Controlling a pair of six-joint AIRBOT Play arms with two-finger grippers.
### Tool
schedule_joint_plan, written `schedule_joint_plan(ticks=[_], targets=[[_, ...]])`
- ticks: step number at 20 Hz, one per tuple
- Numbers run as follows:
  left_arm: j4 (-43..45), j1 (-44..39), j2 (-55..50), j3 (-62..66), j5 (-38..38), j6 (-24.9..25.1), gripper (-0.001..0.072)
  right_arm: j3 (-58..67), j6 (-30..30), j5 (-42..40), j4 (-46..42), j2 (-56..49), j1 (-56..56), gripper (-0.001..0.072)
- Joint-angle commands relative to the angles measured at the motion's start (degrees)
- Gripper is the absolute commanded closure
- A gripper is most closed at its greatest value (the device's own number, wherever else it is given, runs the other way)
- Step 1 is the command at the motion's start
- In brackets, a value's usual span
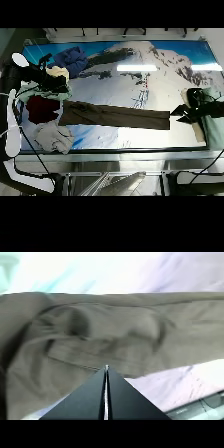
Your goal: Fold the shirts.
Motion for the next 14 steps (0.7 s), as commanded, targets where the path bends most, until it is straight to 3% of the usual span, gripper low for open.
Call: schedule_joint_plan(ticks=[1, 9, 10, 11, 12, 14], targets=[[-0.1, -3.0, 4.0, 0.0, 0.0, 0.3, 0.0683, -0.4, -4.0, -0.2, 4.9, -4.9, -1.3, 0.0008], [0.3, -10.4, 4.0, 0.0, 0.8, 0.3, 0.0683, -0.6, -5.9, -2.1, 6.5, -10.0, 7.2, 0.0018], [0.3, -11.0, 4.0, 0.0, 1.0, 0.3, 0.0683, -0.6, -5.9, -2.1, 6.4, -9.9, 8.6, 0.0175], [0.3, -11.5, 4.0, -0.3, 1.4, 0.3, 0.0683, -0.6, -6.2, -1.9, 6.4, -9.5, 9.4, 0.0547], [0.3, -12.0, 4.0, -1.1, 1.5, 0.3, 0.0683, -0.6, -6.7, -2.0, 6.3, -8.6, 9.4, 0.0690], [0.3, -13.0, 4.0, -4.0, 1.7, 0.3, 0.0683, -0.6, -5.2, -2.6, 3.9, -4.9, 8.7, 0.0691]])
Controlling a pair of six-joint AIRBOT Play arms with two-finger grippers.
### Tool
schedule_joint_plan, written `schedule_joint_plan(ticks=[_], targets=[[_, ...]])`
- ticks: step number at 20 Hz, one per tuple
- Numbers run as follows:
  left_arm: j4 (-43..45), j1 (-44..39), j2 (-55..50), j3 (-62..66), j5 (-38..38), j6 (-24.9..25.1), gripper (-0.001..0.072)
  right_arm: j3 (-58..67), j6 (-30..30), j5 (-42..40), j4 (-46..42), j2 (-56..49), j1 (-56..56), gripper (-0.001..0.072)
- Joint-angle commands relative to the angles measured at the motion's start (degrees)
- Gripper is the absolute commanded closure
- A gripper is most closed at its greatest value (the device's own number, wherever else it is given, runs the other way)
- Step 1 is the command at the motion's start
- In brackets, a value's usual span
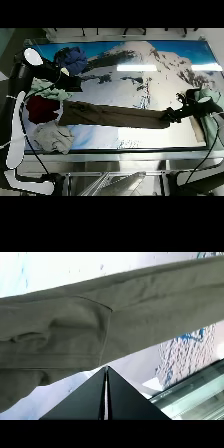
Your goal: Fold the shirts.
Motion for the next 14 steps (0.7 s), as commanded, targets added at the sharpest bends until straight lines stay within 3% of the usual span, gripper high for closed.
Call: schedule_joint_plan(ticks=[1, 3, 8, 14], targets=[[-0.1, -2.6, 0.0, -4.6, 1.1, -0.1, 0.0683, 0.1, 2.1, 0.8, -2.8, 5.6, 0.4, 0.0691], [-0.2, -6.4, 0.0, -9.6, 5.4, -0.1, 0.0683, 0.1, 5.5, 2.2, -7.0, 11.6, 0.7, 0.0691], [-0.7, -19.9, -1.9, -16.1, 27.1, -5.7, 0.0683, 0.1, 14.1, 4.1, -8.8, 26.7, 3.0, 0.0691], [-1.7, -29.5, -19.5, -0.8, 25.6, -6.2, 0.0683, 0.7, 19.0, 5.6, -8.5, 36.2, 4.9, 0.0691]])
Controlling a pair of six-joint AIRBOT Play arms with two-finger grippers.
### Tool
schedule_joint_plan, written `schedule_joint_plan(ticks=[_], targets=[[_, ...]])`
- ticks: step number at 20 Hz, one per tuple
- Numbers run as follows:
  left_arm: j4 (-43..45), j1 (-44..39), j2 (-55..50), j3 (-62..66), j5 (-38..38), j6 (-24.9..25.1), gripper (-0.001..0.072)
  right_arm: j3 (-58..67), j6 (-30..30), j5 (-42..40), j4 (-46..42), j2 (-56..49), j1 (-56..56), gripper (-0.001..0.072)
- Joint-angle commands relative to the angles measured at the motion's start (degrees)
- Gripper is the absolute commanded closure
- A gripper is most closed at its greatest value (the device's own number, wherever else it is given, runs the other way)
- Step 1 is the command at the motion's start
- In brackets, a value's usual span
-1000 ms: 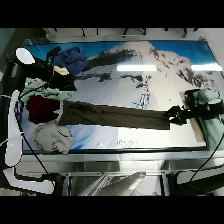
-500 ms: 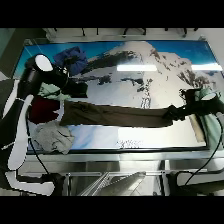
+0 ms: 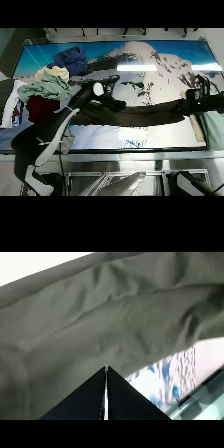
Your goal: Fold the shirts.
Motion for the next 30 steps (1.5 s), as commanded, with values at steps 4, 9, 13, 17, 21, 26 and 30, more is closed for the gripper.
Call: schedule_joint_plan(ticks=[4, 9, 13, 17, 21, 26, 30], targets=[[-0.8, -6.4, -15.7, 16.0, -2.6, -2.0, 0.0684, 3.3, 4.9, 3.4, 3.2, 4.6, 1.9, 0.0691], [-1.0, -9.6, -21.5, 25.0, -3.0, -6.1, 0.0683, 7.9, 6.8, 3.4, 3.8, 3.8, 4.7, 0.0691], [-4.5, -9.1, -18.8, 20.5, -9.3, -3.6, 0.0684, 12.9, 7.9, 5.1, 3.7, 0.6, 4.8, 0.0691], [-2.7, -3.7, -6.4, 9.3, -14.7, 3.1, 0.0683, 19.9, 8.9, 6.2, 4.2, -5.2, 5.7, 0.0691], [-1.8, 7.3, 9.2, -3.0, -21.9, 7.1, 0.0683, 21.5, 11.2, 5.9, 4.2, -9.4, 12.3, 0.0691], [-1.7, 26.8, 26.1, -14.7, -20.4, 7.7, 0.0683, 21.5, 13.4, -5.5, 9.5, -13.5, 26.2, 0.0691], [-1.8, 39.5, 31.7, -17.3, -17.3, 7.7, 0.0683, 23.7, 13.4, -14.2, 16.2, -21.5, 35.5, 0.0691]])
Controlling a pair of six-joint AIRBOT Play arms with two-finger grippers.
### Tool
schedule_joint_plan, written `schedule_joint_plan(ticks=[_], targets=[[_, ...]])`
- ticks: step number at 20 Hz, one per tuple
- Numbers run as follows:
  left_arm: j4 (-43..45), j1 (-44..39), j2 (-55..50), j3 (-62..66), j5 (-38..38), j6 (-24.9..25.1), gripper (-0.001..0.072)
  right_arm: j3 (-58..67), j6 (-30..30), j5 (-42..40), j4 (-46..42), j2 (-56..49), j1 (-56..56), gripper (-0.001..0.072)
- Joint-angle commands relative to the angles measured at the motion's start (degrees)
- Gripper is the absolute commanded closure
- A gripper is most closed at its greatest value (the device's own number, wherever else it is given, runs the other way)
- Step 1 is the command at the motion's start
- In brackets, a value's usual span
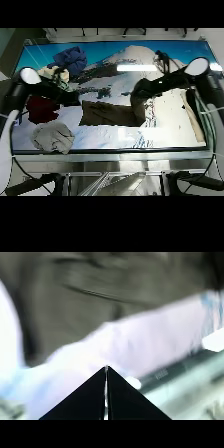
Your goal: Fold the shirts.
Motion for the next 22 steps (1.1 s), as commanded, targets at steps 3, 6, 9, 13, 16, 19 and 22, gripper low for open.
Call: schedule_joint_plan(ticks=[3, 6, 9, 13, 16, 19, 22], targets=[[-0.1, 13.6, 5.8, -2.5, 2.5, 1.1, 0.0683, 5.4, 1.5, -11.8, 5.8, -12.3, 12.3, 0.0691], [-0.1, 15.0, 5.8, -2.4, 3.0, 1.4, 0.0683, 9.0, 1.9, -15.5, 9.6, -20.1, 17.4, 0.0692], [-0.1, 14.9, 5.7, -2.4, 3.6, 1.9, 0.0683, 12.8, 1.0, -20.8, 12.0, -27.4, 22.0, 0.0691], [-0.1, 14.9, 5.7, -2.4, 3.6, 2.0, 0.0683, 15.3, -2.0, -25.4, 20.4, -35.6, 25.4, 0.0690], [-0.1, 14.9, 5.7, -2.4, 3.5, 2.2, 0.0683, 15.3, -11.1, -25.6, 31.8, -36.7, 24.6, 0.0002], [-0.2, 14.9, 5.7, -2.4, 3.0, 2.5, 0.0683, 15.3, -12.8, -16.7, 32.3, -33.7, 20.3, 0.0009], [-0.2, 14.8, 5.7, -2.4, 2.9, 2.5, 0.0683, 14.4, -9.7, -6.3, 21.9, -27.5, 14.8, 0.0011]])
